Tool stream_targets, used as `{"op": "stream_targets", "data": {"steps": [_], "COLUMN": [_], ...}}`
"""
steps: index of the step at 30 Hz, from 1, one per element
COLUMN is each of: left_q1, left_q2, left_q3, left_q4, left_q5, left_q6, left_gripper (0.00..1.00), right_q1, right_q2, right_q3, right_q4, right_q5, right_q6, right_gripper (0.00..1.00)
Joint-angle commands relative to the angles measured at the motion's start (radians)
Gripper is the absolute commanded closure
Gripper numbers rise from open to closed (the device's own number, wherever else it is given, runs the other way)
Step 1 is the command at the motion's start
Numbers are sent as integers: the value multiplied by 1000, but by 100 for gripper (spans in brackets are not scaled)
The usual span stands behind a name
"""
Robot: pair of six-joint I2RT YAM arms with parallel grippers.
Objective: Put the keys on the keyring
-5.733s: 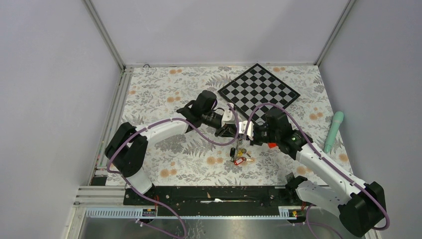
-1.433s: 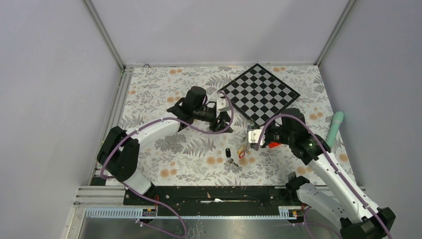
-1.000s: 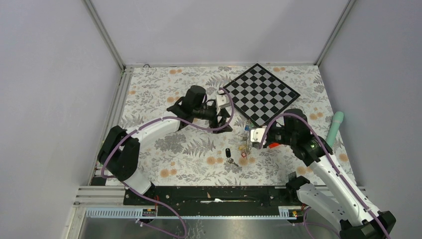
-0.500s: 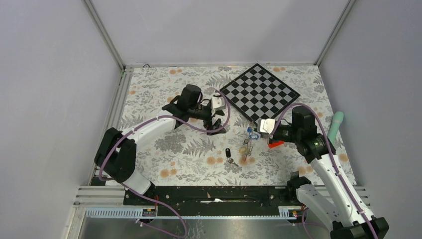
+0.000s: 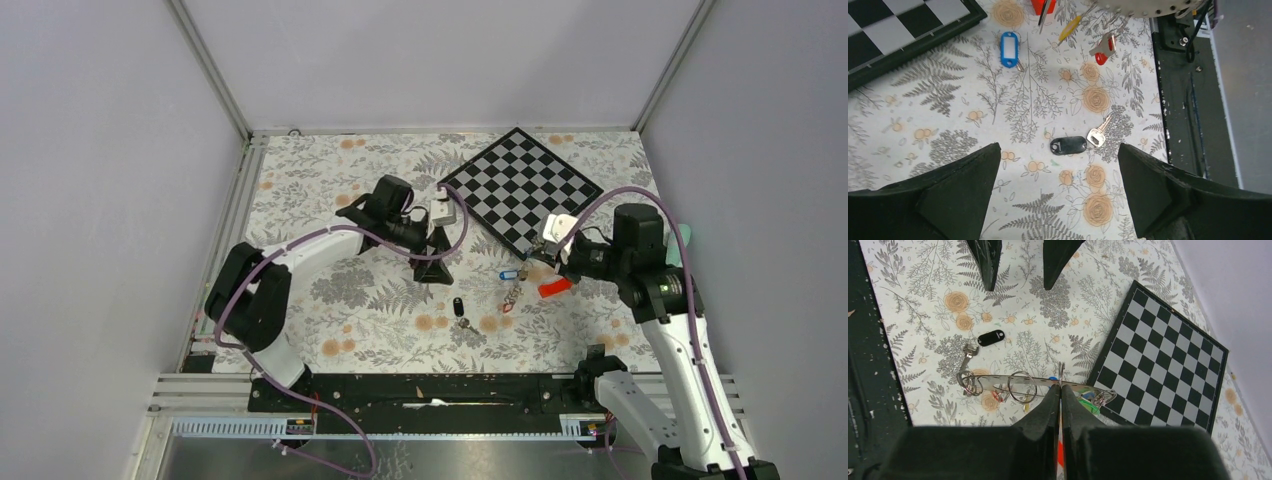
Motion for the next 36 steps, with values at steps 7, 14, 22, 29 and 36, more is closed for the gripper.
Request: {"op": "stream_targets", "data": {"steps": [7, 14, 22, 29, 36], "left_q1": [-124, -236, -362, -417, -443], "left_q2": [70, 12, 80, 129, 159], "left_q3": [84, 11, 75, 95, 106], "left_q4": [-269, -236, -328, -356, -369], "left_q5": [-151, -244, -431, -515, -566], "left_q6": [294, 579, 755, 810, 827], "left_gripper": [1, 14, 45, 46, 48], "right_q1": [-27, -53, -63, -67, -67], "right_q2": [-38, 15, 31, 22, 10], "right_q3": [26, -34, -58, -69, -78], "right_q4": [-104, -16, 11, 16, 16], "right_q5": [89, 62, 98, 95, 88], "right_q6": [173, 282, 297, 310, 314], "right_gripper": [100, 100, 100, 100, 100]}}
